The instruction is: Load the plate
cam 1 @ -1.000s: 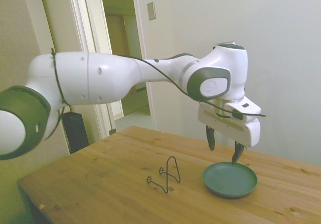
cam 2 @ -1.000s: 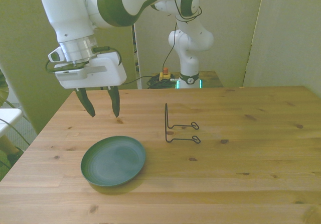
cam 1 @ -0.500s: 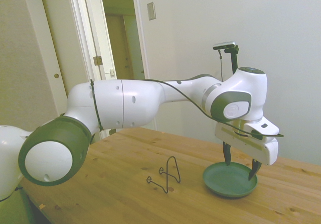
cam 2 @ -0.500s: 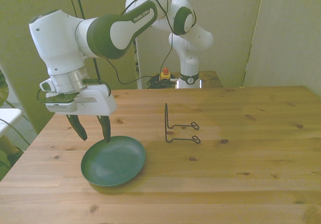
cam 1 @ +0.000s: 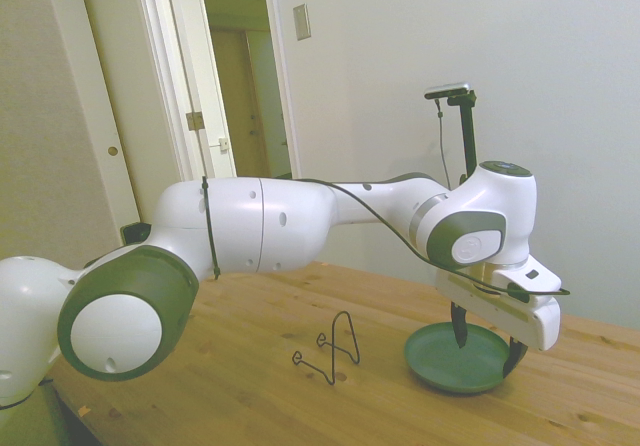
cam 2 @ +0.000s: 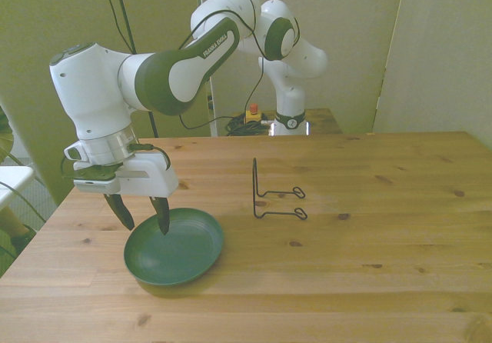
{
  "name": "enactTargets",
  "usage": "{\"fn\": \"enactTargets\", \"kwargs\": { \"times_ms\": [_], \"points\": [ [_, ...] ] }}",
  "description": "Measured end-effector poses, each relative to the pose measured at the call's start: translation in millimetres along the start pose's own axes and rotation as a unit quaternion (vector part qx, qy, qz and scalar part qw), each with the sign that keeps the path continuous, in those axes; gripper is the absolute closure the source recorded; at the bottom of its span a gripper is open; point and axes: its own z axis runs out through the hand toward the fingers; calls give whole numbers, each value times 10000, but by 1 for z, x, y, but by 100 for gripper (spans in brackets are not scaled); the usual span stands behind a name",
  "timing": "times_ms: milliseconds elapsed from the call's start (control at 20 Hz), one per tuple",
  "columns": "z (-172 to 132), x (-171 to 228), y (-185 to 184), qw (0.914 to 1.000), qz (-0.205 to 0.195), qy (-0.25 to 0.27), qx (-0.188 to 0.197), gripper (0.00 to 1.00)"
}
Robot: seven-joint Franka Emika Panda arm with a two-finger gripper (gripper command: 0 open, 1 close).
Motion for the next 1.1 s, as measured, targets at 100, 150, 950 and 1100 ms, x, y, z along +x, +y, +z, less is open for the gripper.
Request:
{"fn": "enactTargets", "kwargs": {
  "times_ms": [100,150,950,1100],
  "points": [
    [2,2,0,10000,0,-26,14,0],
    [4,3,1,10000,4,-50,26,0],
    [29,10,-14,9995,-135,-274,4,0],
    [29,10,-14,9995,-148,-292,-11,100]
  ]
}}
